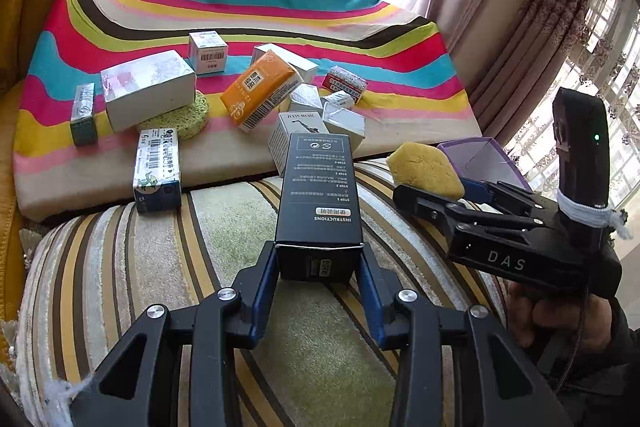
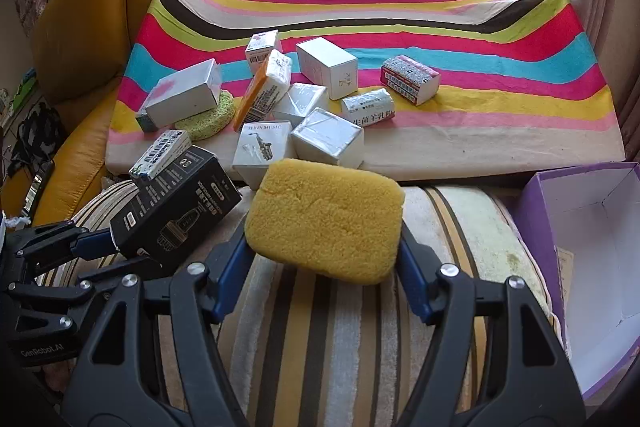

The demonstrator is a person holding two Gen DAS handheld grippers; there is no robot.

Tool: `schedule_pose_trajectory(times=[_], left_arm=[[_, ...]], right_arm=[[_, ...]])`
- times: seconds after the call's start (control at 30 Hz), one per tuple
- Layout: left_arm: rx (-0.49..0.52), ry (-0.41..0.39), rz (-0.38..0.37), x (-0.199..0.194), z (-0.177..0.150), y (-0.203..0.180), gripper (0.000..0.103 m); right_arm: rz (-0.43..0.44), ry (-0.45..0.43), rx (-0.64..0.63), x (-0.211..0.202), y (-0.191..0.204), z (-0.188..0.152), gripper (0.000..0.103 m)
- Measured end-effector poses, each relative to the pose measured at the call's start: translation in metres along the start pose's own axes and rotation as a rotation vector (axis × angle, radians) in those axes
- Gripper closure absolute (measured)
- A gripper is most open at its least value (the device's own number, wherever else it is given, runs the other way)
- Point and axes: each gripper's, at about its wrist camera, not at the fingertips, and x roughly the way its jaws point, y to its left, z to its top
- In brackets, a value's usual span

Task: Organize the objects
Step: 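Carry black box and yellow sponge into the purple box and release both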

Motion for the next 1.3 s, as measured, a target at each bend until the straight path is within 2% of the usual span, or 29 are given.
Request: schedule_pose_trajectory(times=[0.2,0.3,0.67,0.93,1.3], left_arm=[[-0.054,0.014,-0.113,0.011,0.005,-0.012,0.063],[-0.051,0.021,-0.144,0.019,0.012,-0.023,0.063],[-0.017,0.073,-0.329,0.066,0.038,-0.075,0.064],[0.109,0.129,-0.372,0.097,0.049,-0.134,0.064],[0.267,0.210,-0.385,0.127,0.043,-0.199,0.063]], right_arm=[[-0.022,-0.022,0.004,-0.016,-0.013,-0.012,0.034],[-0.041,-0.033,0.009,-0.023,-0.022,-0.017,0.034],[-0.090,-0.042,0.122,-0.046,-0.081,-0.032,0.035],[-0.161,-0.051,0.240,-0.066,-0.142,-0.042,0.035],[-0.302,-0.034,0.458,-0.091,-0.231,-0.082,0.035]])
